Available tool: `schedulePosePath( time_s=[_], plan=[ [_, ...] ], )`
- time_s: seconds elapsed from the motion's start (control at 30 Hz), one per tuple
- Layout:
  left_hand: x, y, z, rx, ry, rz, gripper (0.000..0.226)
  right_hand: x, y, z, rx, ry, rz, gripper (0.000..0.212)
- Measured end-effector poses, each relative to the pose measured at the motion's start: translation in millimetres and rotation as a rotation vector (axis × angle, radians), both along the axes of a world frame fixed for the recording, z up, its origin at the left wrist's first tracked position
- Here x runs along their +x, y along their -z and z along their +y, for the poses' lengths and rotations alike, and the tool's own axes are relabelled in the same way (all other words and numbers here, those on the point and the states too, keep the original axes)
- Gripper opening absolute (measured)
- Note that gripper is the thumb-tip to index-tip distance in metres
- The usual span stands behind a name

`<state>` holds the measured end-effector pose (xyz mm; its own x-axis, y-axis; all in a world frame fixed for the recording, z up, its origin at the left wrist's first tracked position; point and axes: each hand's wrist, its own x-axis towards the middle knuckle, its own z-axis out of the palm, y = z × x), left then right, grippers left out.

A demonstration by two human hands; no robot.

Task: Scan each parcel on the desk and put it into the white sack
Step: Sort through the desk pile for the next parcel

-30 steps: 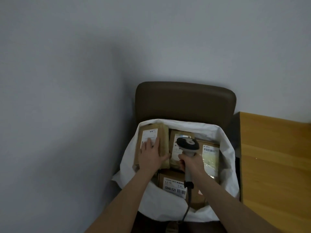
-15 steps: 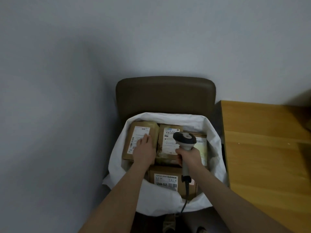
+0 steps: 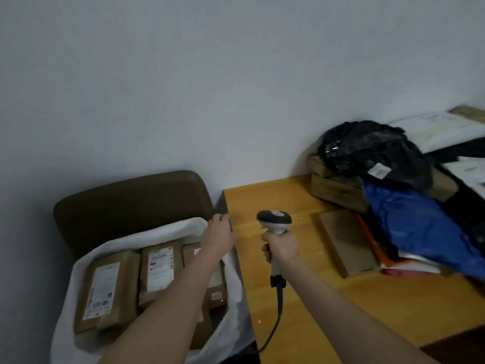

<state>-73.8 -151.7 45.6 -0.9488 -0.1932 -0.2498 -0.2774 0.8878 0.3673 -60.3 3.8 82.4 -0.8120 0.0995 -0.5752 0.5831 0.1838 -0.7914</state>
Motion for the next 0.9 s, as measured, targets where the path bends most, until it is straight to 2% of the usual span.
schedulePosePath(
  time_s=[0.07,0.27,0.47,0.6,0.77,0.83,0.9],
  plan=[
    [-12,-1,43,-0.004,0.044,0.018,0.044,-6,-4,43,0.015,0.037,0.027,0.022],
    [-40,-4,161,-0.018,0.093,-0.038,0.054,-22,-11,159,0.065,0.077,0.037,0.022],
    [-67,-35,263,0.073,0.136,0.027,0.048,-47,-39,252,0.115,0.140,0.149,0.011],
    [-91,-56,298,0.107,0.189,0.096,0.050,-59,-57,295,0.116,0.214,0.190,0.014],
    [-119,-68,326,0.268,0.126,0.166,0.046,-77,-74,340,0.157,0.322,0.232,0.014],
    [-129,-69,338,0.418,0.038,0.159,0.051,-90,-81,358,0.142,0.369,0.238,0.014],
    [-138,-67,349,0.472,0.003,0.156,0.060,-105,-85,370,0.085,0.416,0.223,0.016]
  ],
)
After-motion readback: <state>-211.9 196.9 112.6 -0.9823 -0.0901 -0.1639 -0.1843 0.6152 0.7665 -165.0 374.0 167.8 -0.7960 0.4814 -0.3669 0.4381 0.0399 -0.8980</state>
